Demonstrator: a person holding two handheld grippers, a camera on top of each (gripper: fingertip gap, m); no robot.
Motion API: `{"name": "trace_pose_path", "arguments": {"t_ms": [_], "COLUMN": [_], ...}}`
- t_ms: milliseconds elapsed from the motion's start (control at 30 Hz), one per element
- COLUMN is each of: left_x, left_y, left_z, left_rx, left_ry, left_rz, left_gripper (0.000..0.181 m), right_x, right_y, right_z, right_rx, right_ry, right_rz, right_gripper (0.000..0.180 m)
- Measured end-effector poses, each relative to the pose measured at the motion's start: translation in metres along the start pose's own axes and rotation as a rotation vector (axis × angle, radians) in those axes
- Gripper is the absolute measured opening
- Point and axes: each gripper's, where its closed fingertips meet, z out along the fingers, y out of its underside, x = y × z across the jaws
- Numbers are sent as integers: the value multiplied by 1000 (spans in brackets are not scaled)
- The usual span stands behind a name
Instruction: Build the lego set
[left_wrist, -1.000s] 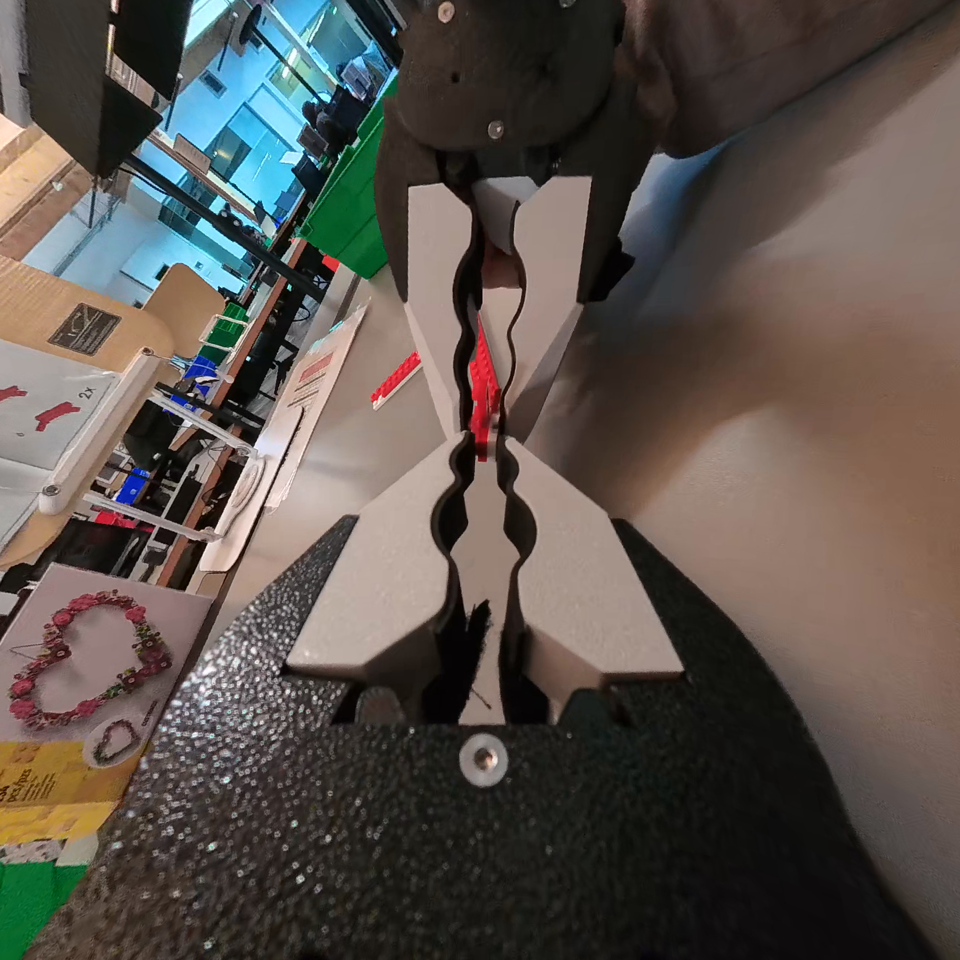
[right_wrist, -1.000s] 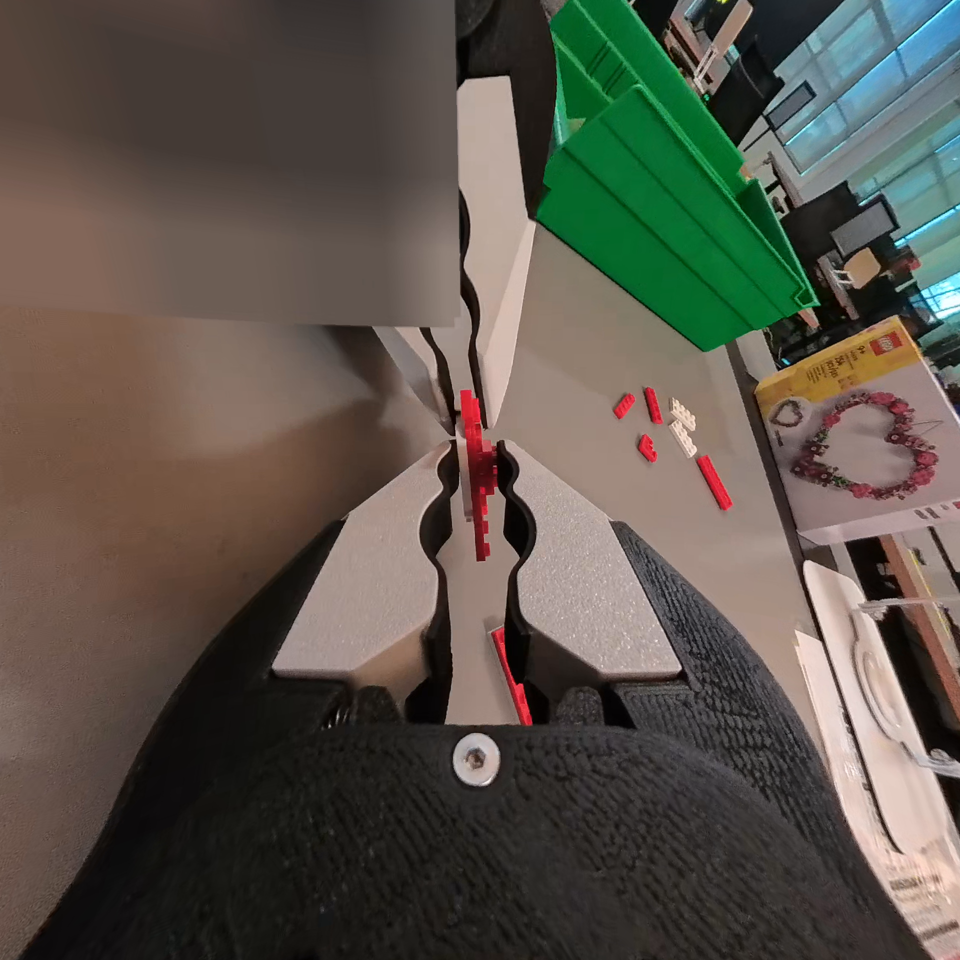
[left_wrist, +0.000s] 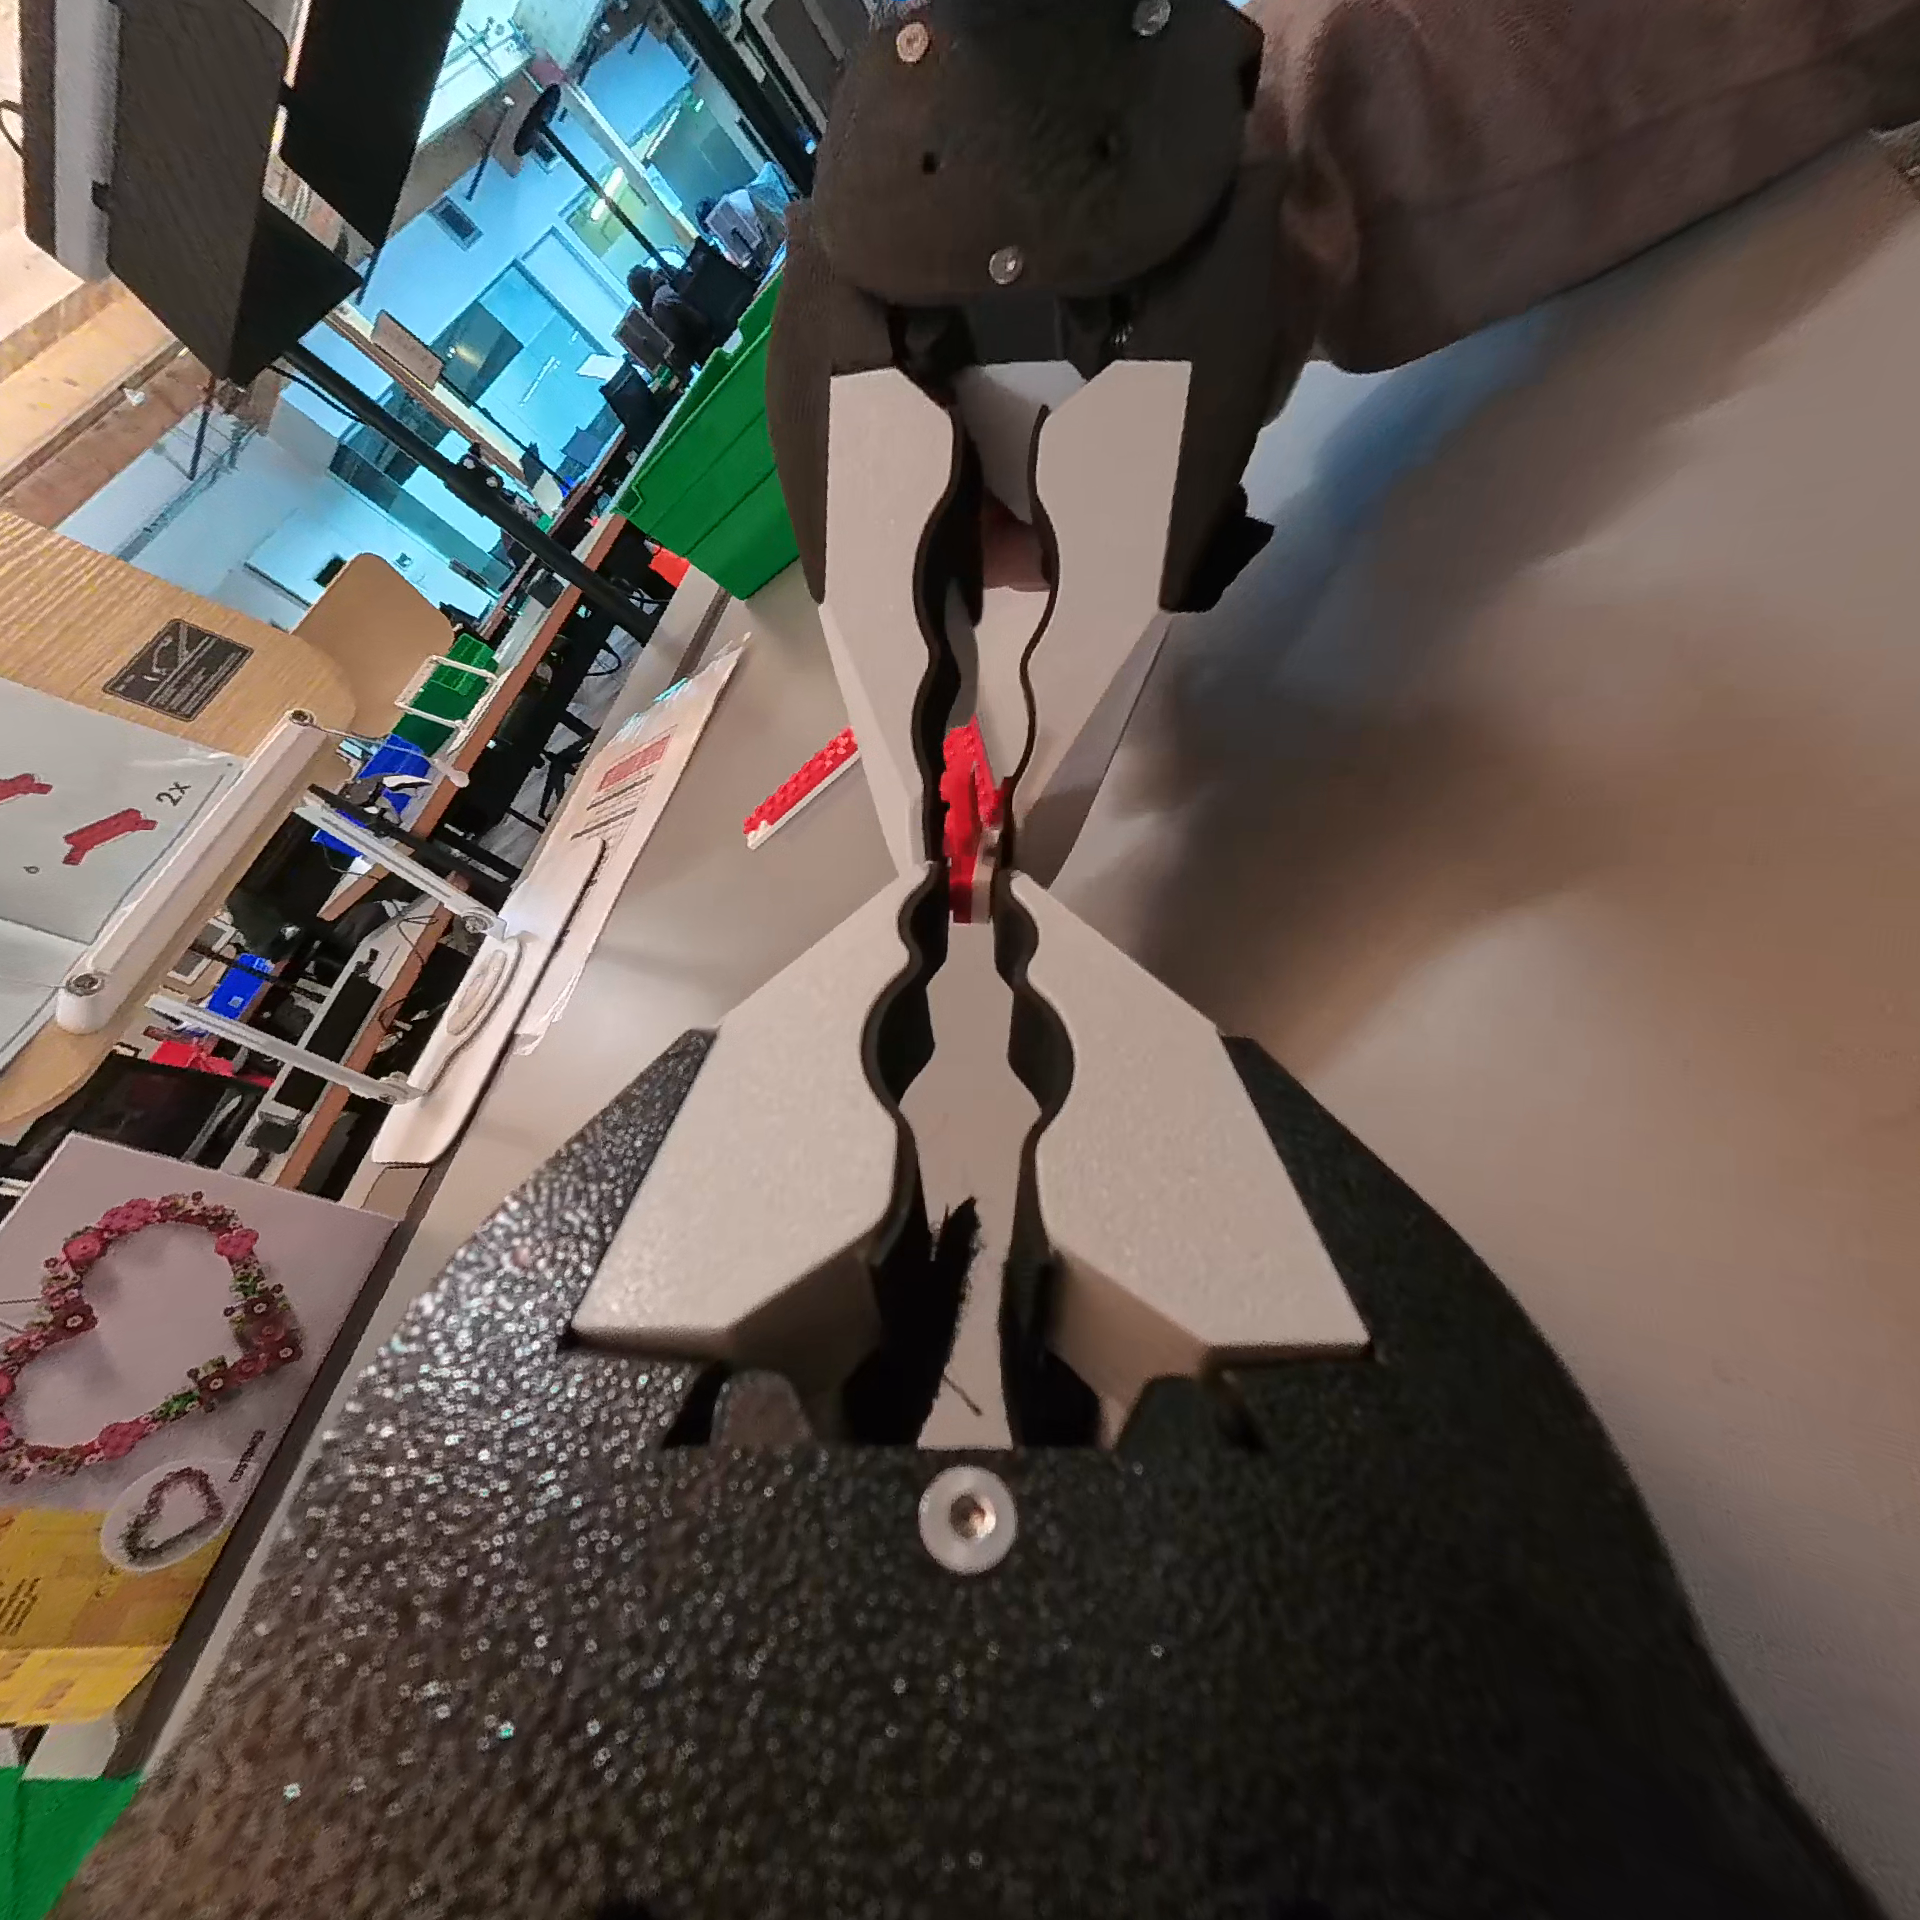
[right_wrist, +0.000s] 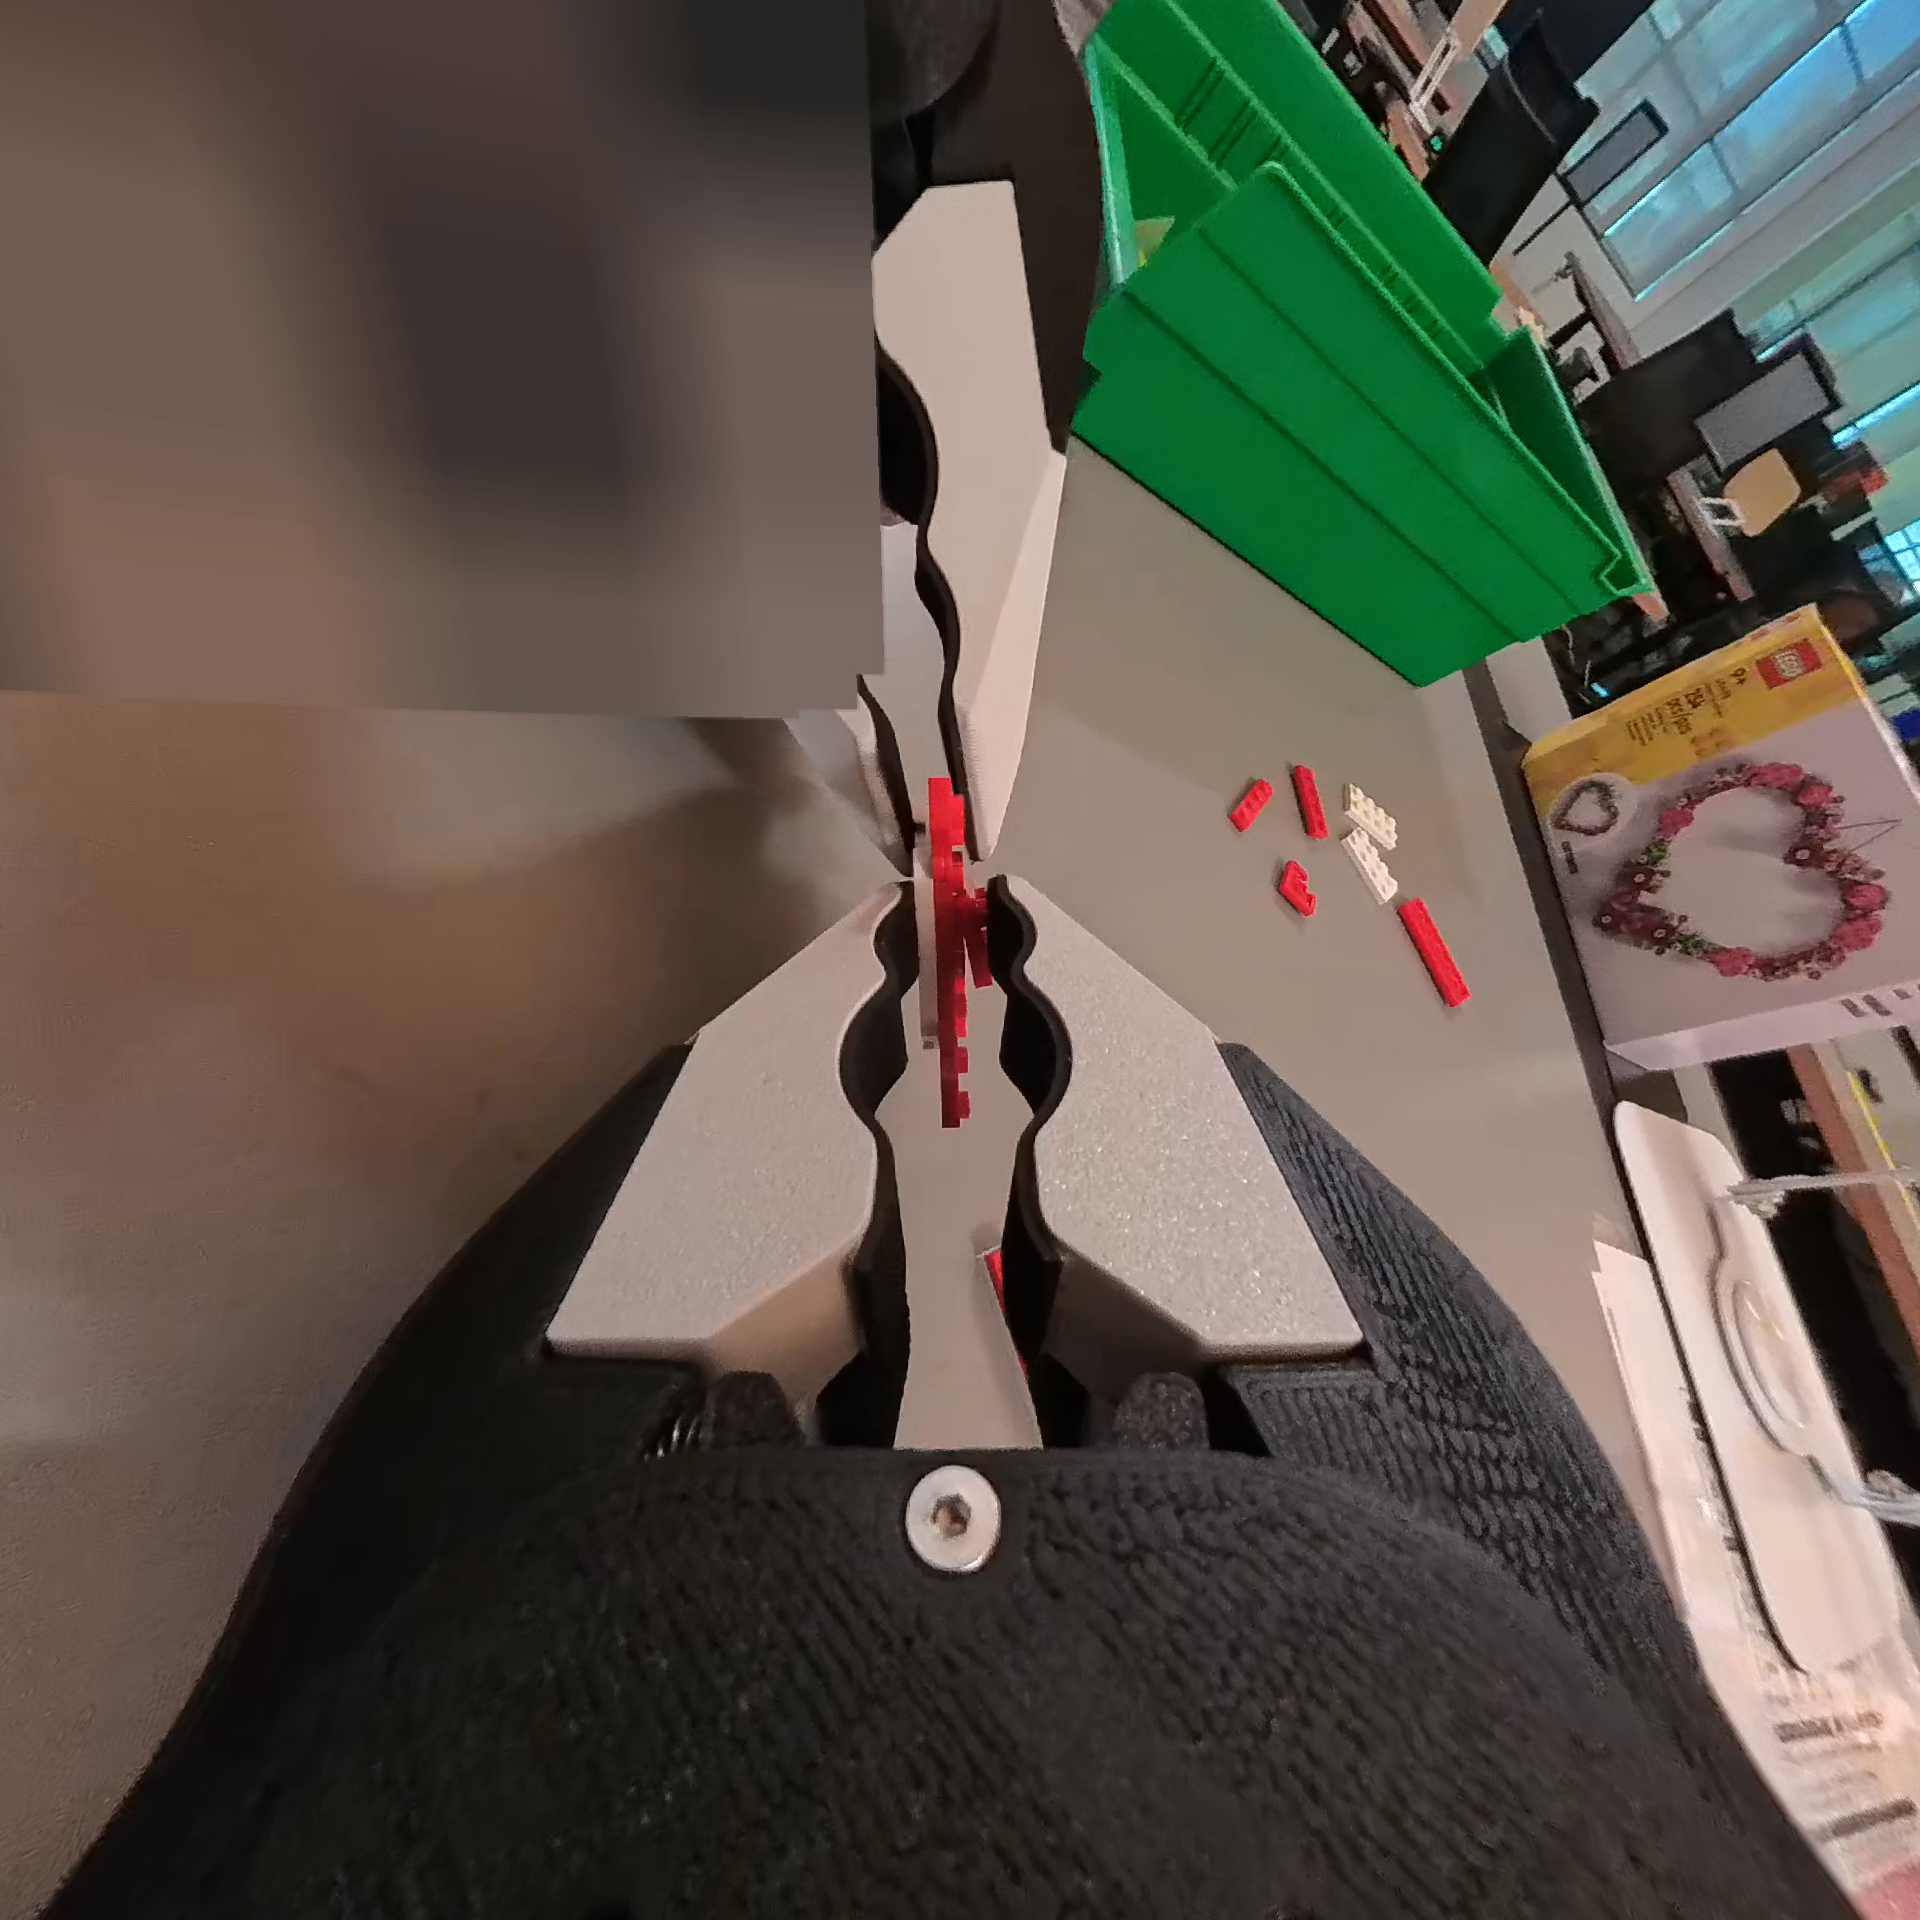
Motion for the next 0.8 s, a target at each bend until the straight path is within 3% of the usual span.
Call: {"name": "trace_pose_path", "arguments": {"t_ms": [233, 433, 800], "left_x": [-8, -19, -17], "left_y": [-2, 0, 3], "left_z": [-2, -6, -5], "left_rx": [3, -6, -27], "left_ry": [-52, -113, -116], "left_rz": [18, 34, 69], "left_gripper": [7, 7, 7], "right_x": [5, 16, 15], "right_y": [-4, -7, -4], "right_z": [1, 5, 6], "right_rx": [91, 48, -12], "right_ry": [-30, 84, 122], "right_rz": [229, 195, 90], "right_gripper": [12, 10, 10]}}
